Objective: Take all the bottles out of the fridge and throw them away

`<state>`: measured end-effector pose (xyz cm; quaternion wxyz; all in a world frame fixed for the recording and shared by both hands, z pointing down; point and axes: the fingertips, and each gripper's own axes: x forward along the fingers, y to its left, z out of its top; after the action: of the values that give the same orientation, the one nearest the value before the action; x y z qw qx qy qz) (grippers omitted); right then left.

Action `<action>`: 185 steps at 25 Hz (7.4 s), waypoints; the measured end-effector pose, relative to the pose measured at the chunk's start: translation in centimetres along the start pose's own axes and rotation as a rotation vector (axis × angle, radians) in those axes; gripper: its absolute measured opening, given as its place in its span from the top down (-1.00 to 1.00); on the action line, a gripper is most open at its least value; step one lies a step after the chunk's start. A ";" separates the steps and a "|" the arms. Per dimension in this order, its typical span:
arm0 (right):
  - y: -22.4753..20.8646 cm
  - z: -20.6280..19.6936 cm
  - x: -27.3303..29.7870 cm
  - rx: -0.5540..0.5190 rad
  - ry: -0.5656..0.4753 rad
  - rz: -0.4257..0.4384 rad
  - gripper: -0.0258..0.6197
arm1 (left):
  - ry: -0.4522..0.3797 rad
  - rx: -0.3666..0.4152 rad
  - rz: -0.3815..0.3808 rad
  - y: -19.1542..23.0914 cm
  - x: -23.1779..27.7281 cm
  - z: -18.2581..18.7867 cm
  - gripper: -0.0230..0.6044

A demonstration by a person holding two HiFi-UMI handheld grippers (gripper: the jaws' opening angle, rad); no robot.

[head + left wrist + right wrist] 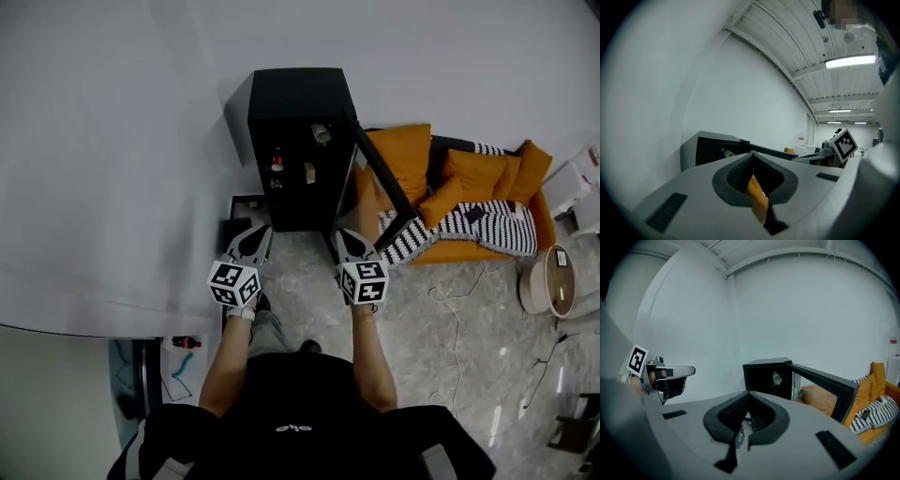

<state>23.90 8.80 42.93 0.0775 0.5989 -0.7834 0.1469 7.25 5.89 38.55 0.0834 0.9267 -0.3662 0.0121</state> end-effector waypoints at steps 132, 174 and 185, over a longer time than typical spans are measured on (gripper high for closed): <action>3.8 0.7 24.6 -0.158 0.133 0.030 -0.12 | 0.065 -0.040 0.170 17.0 -2.1 -2.8 0.91; 19.3 -26.2 45.7 -0.384 0.510 0.523 -0.12 | 0.205 -0.311 0.552 33.4 -7.3 -29.1 0.91; 19.3 -43.9 51.2 -0.421 0.642 0.537 -0.12 | 0.255 -0.346 0.513 37.7 -5.8 -41.9 0.91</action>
<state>-10.88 -19.33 97.02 0.3952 0.2703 -0.8598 0.1775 -21.03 -10.38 84.90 0.2791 0.7673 -0.5709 0.0864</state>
